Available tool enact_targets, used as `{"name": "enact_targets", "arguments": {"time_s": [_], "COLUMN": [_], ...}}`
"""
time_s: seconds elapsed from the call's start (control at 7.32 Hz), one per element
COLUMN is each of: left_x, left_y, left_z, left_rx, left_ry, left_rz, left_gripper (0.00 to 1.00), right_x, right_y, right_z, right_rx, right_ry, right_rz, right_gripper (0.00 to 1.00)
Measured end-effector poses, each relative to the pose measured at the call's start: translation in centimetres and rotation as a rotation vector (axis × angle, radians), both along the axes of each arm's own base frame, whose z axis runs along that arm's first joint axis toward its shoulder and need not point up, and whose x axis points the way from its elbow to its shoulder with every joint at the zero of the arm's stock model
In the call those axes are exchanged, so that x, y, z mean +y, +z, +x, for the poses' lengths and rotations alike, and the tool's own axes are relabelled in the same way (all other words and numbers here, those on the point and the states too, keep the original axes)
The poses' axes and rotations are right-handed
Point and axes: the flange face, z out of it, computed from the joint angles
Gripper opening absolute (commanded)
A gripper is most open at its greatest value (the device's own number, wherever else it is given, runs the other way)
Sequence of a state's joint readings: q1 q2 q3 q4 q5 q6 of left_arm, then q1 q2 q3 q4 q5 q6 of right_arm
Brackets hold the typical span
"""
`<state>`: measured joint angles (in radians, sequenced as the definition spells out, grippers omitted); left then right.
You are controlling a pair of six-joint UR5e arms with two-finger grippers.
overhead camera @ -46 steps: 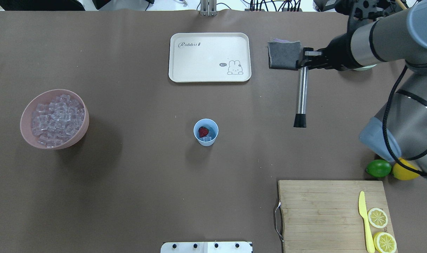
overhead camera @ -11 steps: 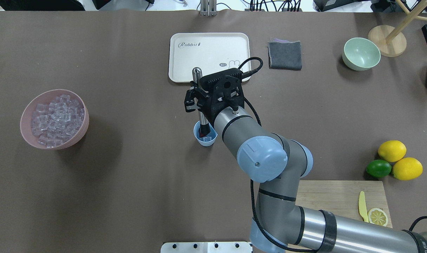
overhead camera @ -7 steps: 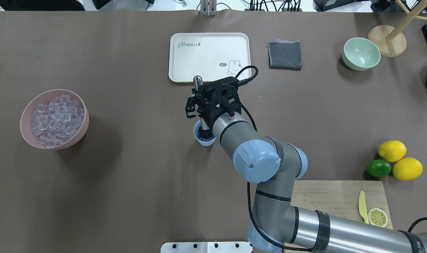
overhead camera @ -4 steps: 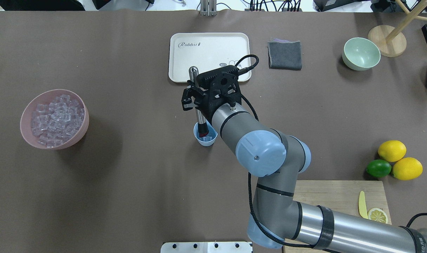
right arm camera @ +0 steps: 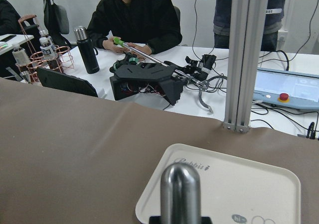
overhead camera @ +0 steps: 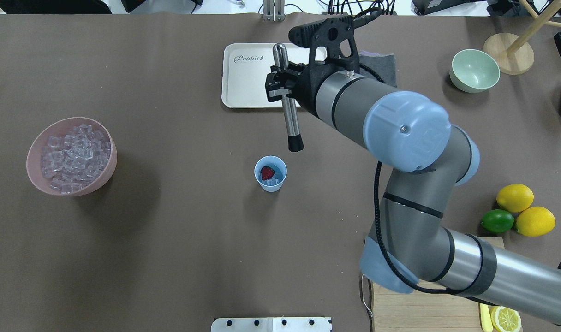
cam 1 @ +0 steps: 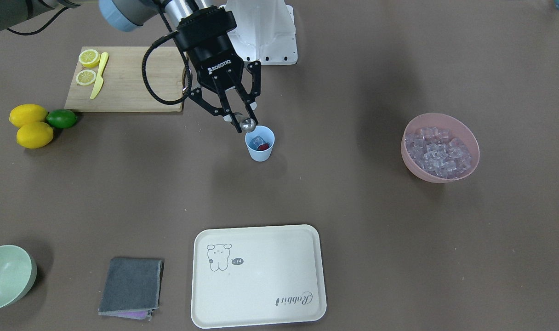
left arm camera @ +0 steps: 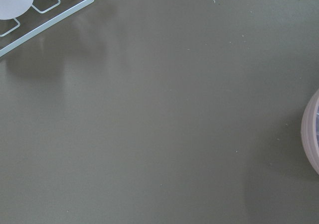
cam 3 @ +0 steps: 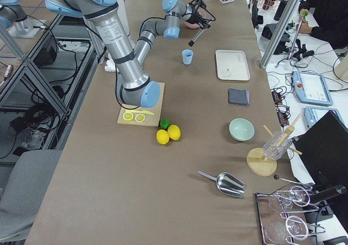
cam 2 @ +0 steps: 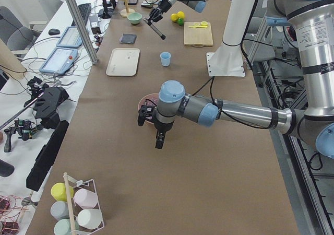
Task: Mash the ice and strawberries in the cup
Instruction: 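Lift the muddler rod out of the cup and carry it back with the right gripper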
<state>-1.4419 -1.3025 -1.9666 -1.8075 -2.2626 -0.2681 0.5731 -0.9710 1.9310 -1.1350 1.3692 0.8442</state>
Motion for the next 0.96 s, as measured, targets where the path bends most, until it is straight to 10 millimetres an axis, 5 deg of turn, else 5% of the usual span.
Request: {"name": "enact_targets", "arguments": {"time_s": [0.55, 0.96], "left_x": [0.5, 0.1], "left_y": [1.4, 2.4], "left_z": [-0.2, -0.2], "left_rx": [-0.001, -0.004], "left_ry": [-0.002, 0.023], "left_rz": [-0.020, -0.015], "left_gripper": [0.97, 0.97], "right_x": [-4.8, -8.2], "right_y": [14.6, 26.8], "right_z": [7.8, 10.9], "right_rx": [0.129, 0.191], "right_ry": [-0.164, -0.271], "right_rz": [-0.262, -0.527], "right_gripper": [0.00, 0.00]}}
